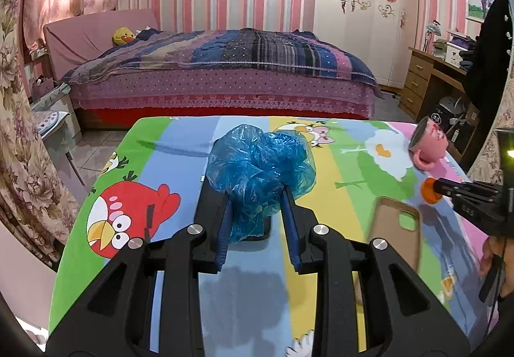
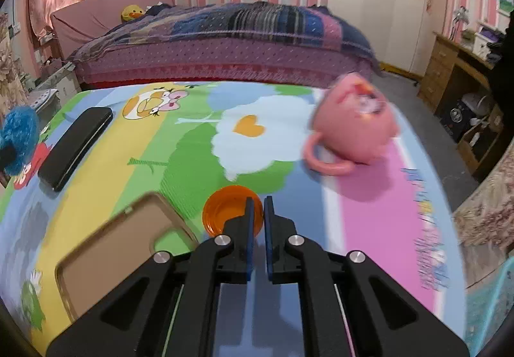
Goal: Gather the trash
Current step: 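Lift the blue bag and orange cap and carry them over the basket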
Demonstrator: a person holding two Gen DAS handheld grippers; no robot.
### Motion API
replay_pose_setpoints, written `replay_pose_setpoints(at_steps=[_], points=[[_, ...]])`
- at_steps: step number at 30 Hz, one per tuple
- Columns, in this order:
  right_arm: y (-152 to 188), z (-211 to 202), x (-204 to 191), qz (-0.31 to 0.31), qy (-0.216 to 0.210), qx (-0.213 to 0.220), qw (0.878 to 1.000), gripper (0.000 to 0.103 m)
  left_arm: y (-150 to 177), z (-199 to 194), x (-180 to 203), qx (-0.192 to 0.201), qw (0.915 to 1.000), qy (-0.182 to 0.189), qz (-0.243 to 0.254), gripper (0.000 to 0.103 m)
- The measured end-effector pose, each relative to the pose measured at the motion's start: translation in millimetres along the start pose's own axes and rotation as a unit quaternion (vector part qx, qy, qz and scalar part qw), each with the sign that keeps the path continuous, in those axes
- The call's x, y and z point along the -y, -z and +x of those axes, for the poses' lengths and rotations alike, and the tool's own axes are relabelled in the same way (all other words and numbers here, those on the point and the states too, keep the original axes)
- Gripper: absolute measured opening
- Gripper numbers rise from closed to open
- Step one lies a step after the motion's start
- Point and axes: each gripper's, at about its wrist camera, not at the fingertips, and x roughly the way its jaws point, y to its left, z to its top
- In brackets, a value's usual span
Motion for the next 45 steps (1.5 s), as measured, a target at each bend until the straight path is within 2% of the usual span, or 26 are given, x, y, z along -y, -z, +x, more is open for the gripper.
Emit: replay_pose_setpoints(at_steps=[11,23,29,39,45], points=[[24,-86,54,0.025,0.036,0.046,0.998,0.006,6,-47,57,0.018,0.9989,0.025,0.034,0.028],[62,-140,103,0.043,0.072,0.051,0.995,0.006,9,-80,116,0.027,0.9966,0.063,0.044,0.028],[76,-168,136,0.063,0.096,0.067,0.991,0.006,10,-89,153,0.029,0.9946,0.083,0.055,0.028],[102,-212,197,0.108,0.159,0.084,0.978,0.006,14,-90,230,0.023,0.9861,0.145,0.079,0.028],[128,-231,243,0.141,0.195,0.080,0.967,0.006,33,-82,290,0.005,0.9756,0.192,0.106,0.028]])
